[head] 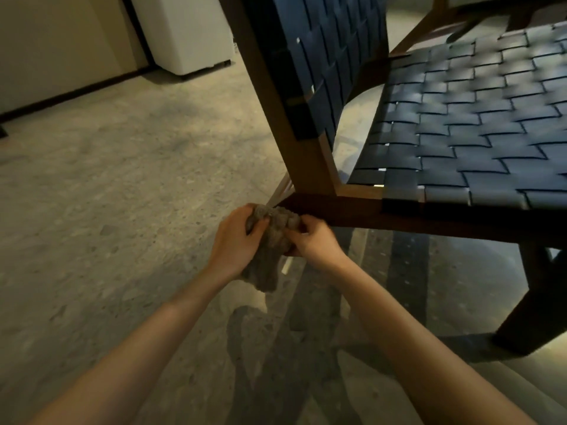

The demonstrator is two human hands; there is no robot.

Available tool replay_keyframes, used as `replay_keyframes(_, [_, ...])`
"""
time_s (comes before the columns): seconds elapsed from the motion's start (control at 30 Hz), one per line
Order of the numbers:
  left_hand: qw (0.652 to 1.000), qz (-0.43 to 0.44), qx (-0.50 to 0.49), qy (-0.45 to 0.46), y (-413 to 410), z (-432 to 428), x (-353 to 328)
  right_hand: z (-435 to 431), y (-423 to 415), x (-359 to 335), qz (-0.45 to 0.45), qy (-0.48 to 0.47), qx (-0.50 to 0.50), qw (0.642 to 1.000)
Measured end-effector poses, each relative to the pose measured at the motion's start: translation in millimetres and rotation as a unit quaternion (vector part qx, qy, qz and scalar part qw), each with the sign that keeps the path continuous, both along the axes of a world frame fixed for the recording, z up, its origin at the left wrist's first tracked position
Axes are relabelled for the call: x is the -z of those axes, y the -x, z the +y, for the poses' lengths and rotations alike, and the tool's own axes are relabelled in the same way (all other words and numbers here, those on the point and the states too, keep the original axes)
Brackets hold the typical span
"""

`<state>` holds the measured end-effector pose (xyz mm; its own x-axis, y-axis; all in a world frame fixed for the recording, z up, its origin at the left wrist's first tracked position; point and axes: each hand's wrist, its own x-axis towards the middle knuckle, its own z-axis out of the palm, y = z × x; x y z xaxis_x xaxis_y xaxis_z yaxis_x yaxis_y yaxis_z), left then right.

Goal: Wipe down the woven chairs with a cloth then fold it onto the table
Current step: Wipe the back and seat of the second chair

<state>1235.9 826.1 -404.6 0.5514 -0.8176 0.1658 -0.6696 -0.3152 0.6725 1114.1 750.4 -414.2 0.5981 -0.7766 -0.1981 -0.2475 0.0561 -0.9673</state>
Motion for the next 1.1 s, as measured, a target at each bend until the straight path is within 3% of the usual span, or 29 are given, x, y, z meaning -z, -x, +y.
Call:
replay_keyframes(0.2, [0.992,0.057,0.009,-0.113,12.0,2.3,-88.0,-7.7,15.4,-68.6,0.11,0.023,-0.088,0.99])
replay_keyframes(0.37, [0.983,0.088,0.024,-0.158,15.1,13.3,-192.2,-7.3,33.7,-171.5,0.12,0.016,-0.131,0.984])
replay_keyframes(0.67, [0.971,0.17,0.038,-0.166,9.7,49.4,-410.3,-0.4,40.4,-405.5,0.149,0.037,-0.174,0.973])
replay_keyframes(0.9, [0.977,0.148,0.069,-0.139,-39.8,64.0,-557.8,15.4,1.8,-565.4,0.126,0.035,-0.168,0.977])
replay_keyframes(1.1, [0.979,0.124,0.122,-0.109,-105.2,56.7,-632.8,14.9,-50.0,-646.0,0.119,0.07,-0.124,0.983])
